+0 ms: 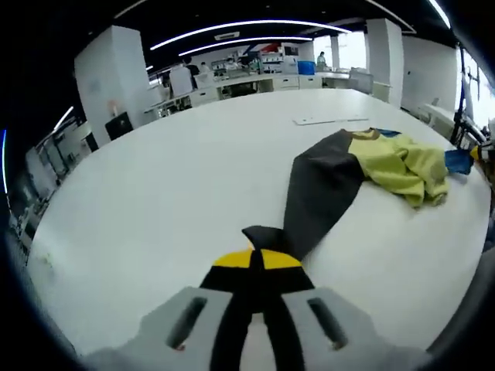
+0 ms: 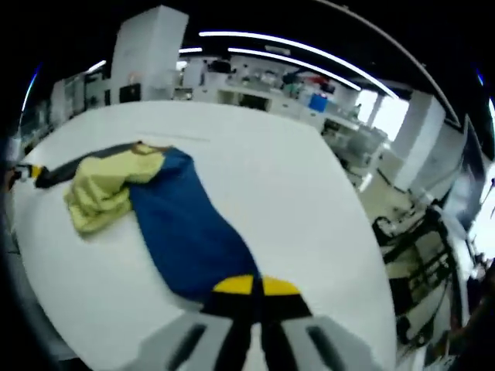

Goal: Fold the garment on the visible template until the final outline fits inside the template.

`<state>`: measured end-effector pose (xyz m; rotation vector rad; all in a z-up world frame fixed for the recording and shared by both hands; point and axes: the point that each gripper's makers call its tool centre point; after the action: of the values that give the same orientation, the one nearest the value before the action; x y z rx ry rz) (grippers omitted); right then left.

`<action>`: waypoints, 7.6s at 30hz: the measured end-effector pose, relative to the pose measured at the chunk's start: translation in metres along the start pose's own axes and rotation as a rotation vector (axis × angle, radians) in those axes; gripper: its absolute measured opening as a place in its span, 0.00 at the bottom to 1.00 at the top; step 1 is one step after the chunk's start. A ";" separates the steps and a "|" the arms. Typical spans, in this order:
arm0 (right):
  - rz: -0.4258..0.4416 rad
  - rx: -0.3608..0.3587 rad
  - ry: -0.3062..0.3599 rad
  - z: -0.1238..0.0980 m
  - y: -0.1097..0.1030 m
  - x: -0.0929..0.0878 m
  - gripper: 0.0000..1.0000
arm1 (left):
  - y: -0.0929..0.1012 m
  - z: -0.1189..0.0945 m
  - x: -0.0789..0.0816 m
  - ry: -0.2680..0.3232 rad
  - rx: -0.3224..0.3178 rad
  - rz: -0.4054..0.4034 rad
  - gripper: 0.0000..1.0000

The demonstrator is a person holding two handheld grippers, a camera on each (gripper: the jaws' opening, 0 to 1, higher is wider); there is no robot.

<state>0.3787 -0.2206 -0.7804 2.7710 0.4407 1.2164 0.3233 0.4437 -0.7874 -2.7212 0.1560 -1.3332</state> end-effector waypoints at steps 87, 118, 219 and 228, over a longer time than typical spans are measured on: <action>-0.036 0.505 0.139 0.028 -0.148 0.068 0.56 | 0.173 -0.021 0.064 0.169 -0.406 0.062 0.55; -0.297 0.588 0.107 0.073 -0.200 0.050 0.12 | 0.254 0.017 0.020 0.093 -0.554 0.146 0.28; -0.080 0.493 0.057 -0.026 -0.147 0.005 0.00 | 0.173 -0.036 -0.003 -0.034 -0.510 -0.037 0.00; -0.029 0.478 -0.006 -0.036 -0.154 -0.022 0.00 | 0.170 -0.034 -0.010 -0.059 -0.500 -0.040 0.00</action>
<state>0.3032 -0.0813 -0.8002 3.1351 0.8718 1.2297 0.2830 0.2756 -0.7981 -3.1766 0.4938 -1.3749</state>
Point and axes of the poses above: the point that each gripper's makers call its tool centre point, and the gripper's own axes: z roughly forward along the fingers, y roughly to its right, x roughly out of its top, and after that the axes turned 1 degree about x, right-handed
